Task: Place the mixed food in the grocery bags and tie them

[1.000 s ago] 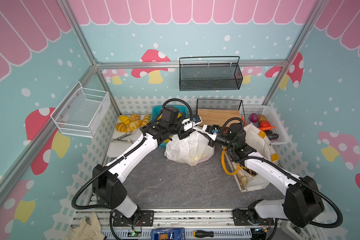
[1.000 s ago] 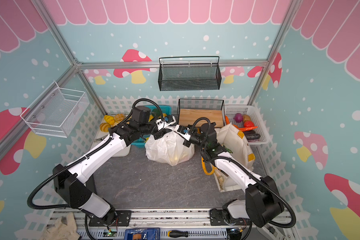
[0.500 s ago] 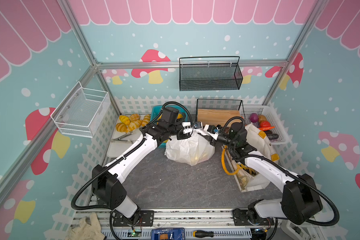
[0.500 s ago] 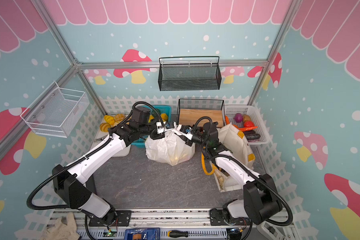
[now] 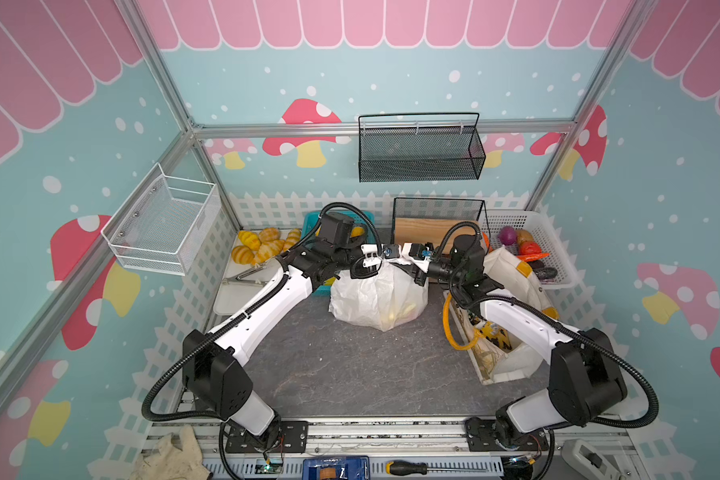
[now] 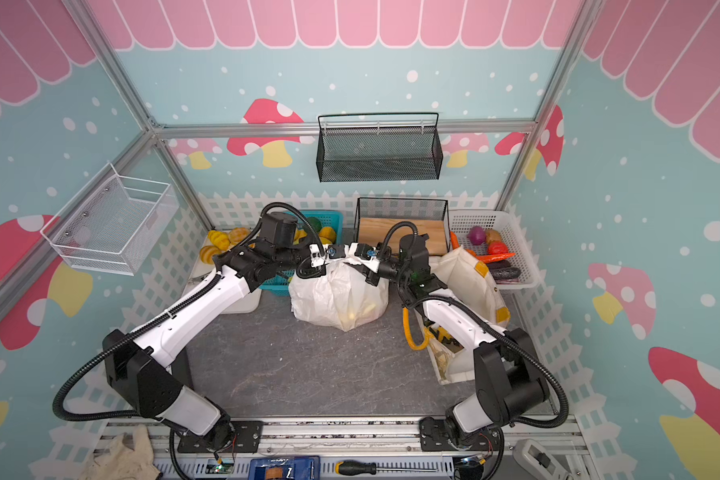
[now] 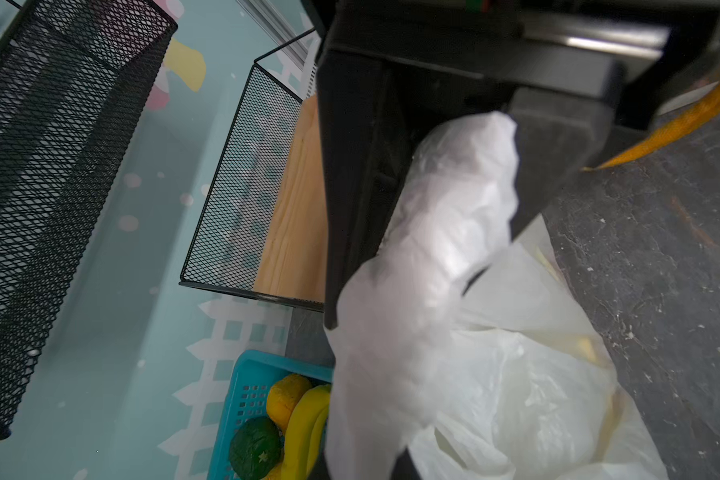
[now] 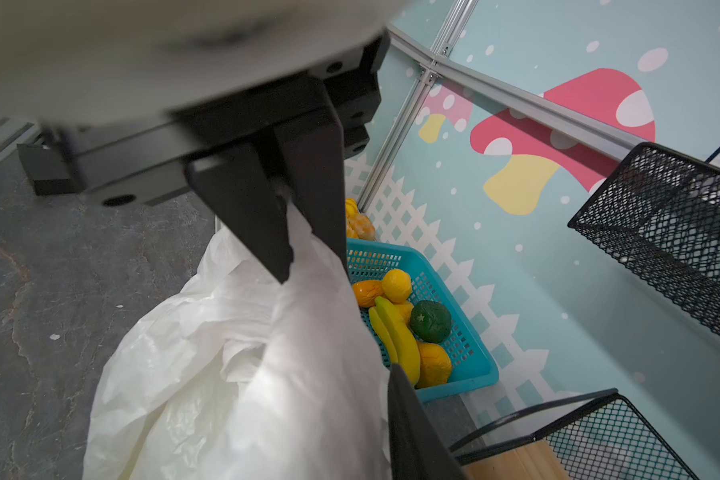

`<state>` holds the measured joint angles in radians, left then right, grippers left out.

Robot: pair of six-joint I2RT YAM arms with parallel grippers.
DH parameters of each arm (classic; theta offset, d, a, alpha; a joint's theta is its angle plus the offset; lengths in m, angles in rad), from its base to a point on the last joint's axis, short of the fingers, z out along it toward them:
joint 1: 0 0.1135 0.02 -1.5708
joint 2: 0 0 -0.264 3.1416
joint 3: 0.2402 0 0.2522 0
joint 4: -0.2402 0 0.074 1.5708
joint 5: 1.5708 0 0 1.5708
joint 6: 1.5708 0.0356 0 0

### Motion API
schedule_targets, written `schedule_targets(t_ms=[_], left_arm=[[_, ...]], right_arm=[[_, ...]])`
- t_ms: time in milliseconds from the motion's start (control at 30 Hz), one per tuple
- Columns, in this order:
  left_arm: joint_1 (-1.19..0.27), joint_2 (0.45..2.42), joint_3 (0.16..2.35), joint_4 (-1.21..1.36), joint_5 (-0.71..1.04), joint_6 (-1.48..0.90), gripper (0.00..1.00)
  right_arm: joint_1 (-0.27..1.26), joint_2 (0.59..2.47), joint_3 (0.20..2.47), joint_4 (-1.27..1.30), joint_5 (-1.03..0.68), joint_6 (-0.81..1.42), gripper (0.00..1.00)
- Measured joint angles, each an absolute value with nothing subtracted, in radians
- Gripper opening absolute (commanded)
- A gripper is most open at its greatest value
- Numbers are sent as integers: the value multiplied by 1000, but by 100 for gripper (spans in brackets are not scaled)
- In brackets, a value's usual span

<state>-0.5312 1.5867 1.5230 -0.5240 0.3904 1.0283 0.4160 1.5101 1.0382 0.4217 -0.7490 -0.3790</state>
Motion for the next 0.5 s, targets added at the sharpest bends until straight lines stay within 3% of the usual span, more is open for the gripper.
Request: schedule_targets(t_ms=[133,367,500], left_arm=[[-529,1587,1523,-536,389,1017,12],[-538,1578,1516,-537,297,925,34],[-558,1552,1480,-527,209,889,39]], right_arm=[[417,1525,1045,428,-758,-366,0],[425,1525,1044,437,-680,-323,0],[436,1516,1032,453,-686,-258,0]])
